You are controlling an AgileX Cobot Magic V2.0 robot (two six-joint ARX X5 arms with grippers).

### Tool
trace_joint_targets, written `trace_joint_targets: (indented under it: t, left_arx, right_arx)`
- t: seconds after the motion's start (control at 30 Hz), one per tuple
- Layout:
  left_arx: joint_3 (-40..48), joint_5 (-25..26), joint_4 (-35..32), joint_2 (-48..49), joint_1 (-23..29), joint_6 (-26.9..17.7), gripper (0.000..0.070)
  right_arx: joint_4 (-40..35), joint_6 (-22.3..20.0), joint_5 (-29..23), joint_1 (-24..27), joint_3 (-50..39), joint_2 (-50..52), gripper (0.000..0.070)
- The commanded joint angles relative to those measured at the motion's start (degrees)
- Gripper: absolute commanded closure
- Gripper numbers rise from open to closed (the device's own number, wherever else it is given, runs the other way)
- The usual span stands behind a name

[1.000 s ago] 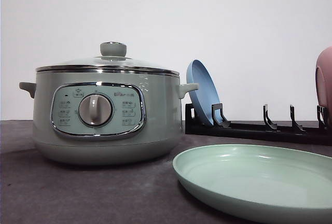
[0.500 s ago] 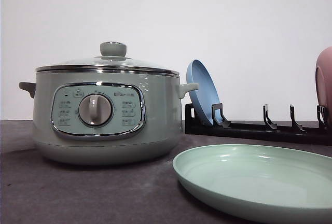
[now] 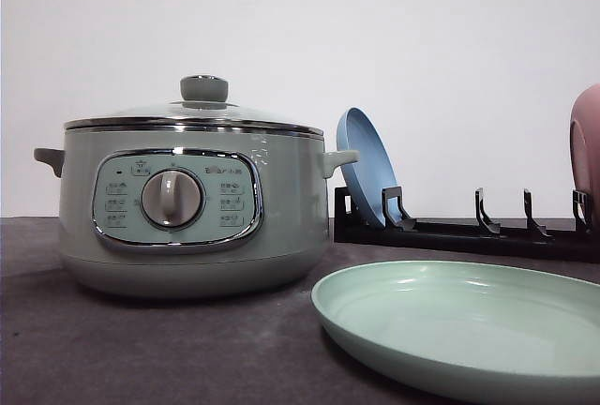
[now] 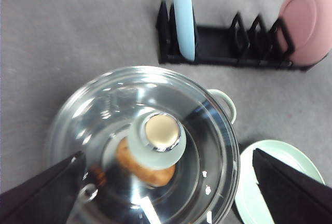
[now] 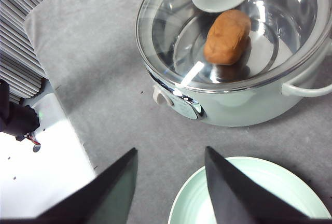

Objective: Transfer potato from steamer to green plate

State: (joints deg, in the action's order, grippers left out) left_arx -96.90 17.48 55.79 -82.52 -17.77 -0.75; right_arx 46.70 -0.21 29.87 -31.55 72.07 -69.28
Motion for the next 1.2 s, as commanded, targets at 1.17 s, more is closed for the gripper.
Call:
trace_joint_targets:
  t: [1.17]
  left_arx:
    - [-2.0, -13.6, -3.1, -17.2, -9.5, -5.2, 0.0075]
  right_arx:
    - [0.0, -0.7, 0.1, -0.5, 1.0, -0.7, 0.0445]
